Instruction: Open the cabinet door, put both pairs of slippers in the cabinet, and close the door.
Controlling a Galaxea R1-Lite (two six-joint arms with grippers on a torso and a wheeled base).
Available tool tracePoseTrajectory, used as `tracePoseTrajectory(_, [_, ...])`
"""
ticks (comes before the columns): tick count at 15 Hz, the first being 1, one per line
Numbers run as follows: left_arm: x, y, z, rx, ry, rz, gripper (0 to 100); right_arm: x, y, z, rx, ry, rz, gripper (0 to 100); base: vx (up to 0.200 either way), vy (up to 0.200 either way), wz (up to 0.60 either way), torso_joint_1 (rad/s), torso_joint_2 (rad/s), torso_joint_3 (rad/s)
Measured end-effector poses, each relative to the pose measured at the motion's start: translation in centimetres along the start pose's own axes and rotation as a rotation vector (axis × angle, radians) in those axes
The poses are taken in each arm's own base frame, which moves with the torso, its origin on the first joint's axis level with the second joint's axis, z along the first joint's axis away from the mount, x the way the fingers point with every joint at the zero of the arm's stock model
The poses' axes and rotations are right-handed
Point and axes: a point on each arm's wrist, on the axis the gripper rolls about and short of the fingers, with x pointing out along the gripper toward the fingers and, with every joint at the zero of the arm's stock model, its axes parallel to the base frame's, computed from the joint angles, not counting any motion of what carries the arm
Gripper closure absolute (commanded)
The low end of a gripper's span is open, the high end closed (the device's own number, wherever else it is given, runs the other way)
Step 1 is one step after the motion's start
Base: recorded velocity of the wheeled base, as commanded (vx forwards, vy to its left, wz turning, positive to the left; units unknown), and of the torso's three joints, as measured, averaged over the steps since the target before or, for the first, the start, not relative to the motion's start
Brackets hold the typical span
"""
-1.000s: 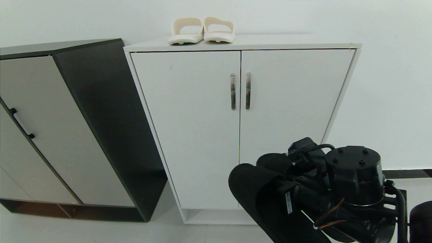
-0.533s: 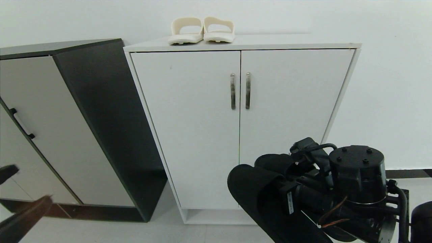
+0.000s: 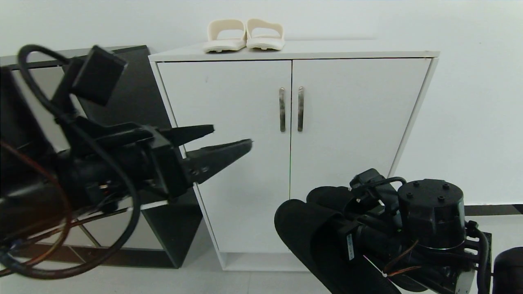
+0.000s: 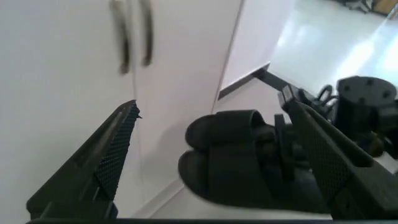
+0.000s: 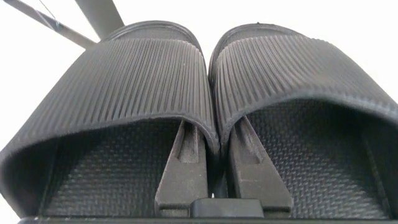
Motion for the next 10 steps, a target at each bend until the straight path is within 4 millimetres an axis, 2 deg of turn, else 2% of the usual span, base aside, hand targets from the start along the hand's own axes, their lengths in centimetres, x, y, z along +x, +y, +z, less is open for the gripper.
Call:
tracePoseTrajectory(2, [4.2, -0.4, 0.3, -0.007, 0.013, -0.059, 0, 0.0, 0.0, -0.1, -0.001, 0.002, -0.001, 100, 0.0, 0.0, 0.0, 0.0, 0.0, 0.0])
tracePoseTrajectory(5, [8.9, -1.0, 0.0, -0.045, 0.032, -0.176, 0, 0.1, 0.0, -0.3, -0.002, 0.009, 0.0, 100, 0.0, 0.0, 0.0, 0.0, 0.0, 0.0])
tracePoseTrajectory(8, [11.9, -0.9, 0.1, -0.127, 0.041, -0.295, 0, 0.2, 0.0, -0.4, -0.003, 0.012, 0.001, 100, 0.0, 0.0, 0.0, 0.0, 0.0, 0.0])
tracePoseTrajectory(10, [13.0, -0.8, 0.2, -0.223, 0.06, -0.382, 0, 0.2, 0.0, -0.4, -0.003, 0.014, 0.0, 100, 0.0, 0.0, 0.0, 0.0, 0.0, 0.0])
